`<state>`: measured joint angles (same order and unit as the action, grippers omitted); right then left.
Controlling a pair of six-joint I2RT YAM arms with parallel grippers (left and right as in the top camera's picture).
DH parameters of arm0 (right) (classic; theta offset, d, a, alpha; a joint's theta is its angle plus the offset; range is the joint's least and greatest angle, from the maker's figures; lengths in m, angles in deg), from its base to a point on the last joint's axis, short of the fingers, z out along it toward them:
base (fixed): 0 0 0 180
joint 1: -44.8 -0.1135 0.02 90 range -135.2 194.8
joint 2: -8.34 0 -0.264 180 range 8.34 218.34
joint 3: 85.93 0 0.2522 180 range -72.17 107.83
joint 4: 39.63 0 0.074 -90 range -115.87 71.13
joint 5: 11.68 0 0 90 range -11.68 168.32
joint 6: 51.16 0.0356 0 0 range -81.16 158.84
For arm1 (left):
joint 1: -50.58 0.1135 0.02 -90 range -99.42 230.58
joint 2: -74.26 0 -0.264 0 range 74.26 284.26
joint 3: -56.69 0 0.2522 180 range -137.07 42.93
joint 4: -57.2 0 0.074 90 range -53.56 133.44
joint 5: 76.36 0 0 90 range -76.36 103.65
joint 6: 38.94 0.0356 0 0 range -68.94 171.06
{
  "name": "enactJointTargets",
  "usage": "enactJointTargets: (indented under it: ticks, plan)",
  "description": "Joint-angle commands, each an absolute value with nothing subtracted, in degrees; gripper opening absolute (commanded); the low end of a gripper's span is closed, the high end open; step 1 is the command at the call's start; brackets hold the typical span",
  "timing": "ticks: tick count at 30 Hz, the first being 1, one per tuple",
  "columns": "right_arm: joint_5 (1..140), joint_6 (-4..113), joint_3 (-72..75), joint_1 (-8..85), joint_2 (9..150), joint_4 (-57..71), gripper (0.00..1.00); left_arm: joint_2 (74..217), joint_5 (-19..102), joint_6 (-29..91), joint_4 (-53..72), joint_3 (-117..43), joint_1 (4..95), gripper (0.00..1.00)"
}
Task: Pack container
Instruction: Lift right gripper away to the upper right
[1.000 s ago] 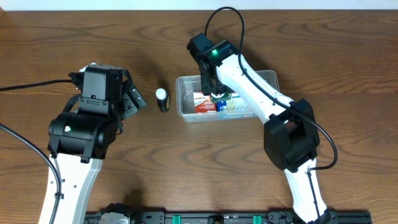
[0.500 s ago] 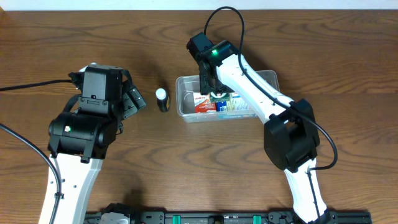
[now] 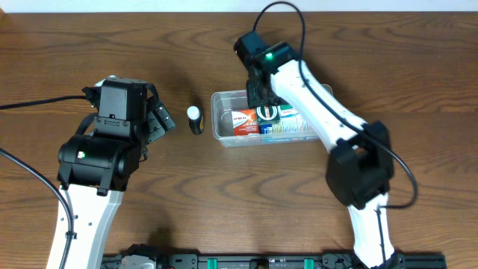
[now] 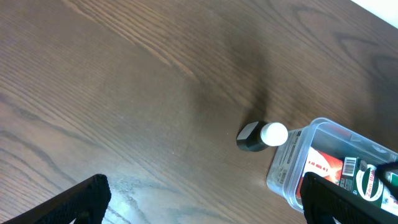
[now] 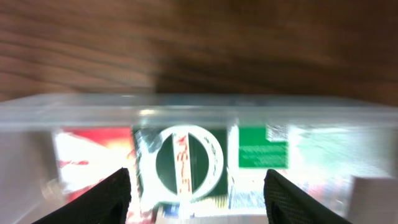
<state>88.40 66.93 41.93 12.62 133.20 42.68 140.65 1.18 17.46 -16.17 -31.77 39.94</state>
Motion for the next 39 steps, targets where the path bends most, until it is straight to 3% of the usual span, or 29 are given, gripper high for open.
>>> enactJointTargets:
  ticks: [1,3,6,18,23,31,32,34,36,39]
  plan:
    - [90.0,65.3,42.5,14.6,123.8,43.4,0.68,140.8,0.1,17.6,-16.3,-31.9,40.2,0.98]
    - [90.2,65.3,42.5,16.9,120.6,44.6,0.71,140.8,0.1,17.6,-16.3,-31.9,40.2,0.98]
    - [90.2,65.3,42.5,21.9,116.5,48.1,0.99,140.9,0.1,17.6,-16.3,-31.9,40.2,0.98]
    - [90.3,65.3,42.5,37.9,113.8,55.1,0.99,140.8,0.1,17.6,-16.3,-31.9,40.2,0.98]
    - [90.3,65.3,42.5,39.6,113.8,55.1,0.99,140.9,-3.2,17.6,-8.4,-31.9,40.2,0.98]
    - [90.3,65.3,42.5,39.6,113.8,55.1,0.99,140.8,-3.2,17.9,-8.8,-31.9,40.2,0.98]
    - [90.3,65.3,42.5,39.6,113.8,55.1,0.99,140.8,-2.6,17.9,-10.1,-31.9,40.2,0.95]
    - [90.3,65.3,42.5,39.5,113.8,55.1,0.99,141.2,-1.8,18.0,-11.6,-31.0,40.1,0.64]
    - [90.3,65.3,42.5,39.5,113.8,55.1,0.99,142.2,-2.3,18.0,-11.4,-29.2,39.9,0.57]
    - [90.3,65.3,42.5,39.5,113.8,55.1,0.99,146.0,-2.2,18.8,-8.8,-26.6,39.9,0.57]
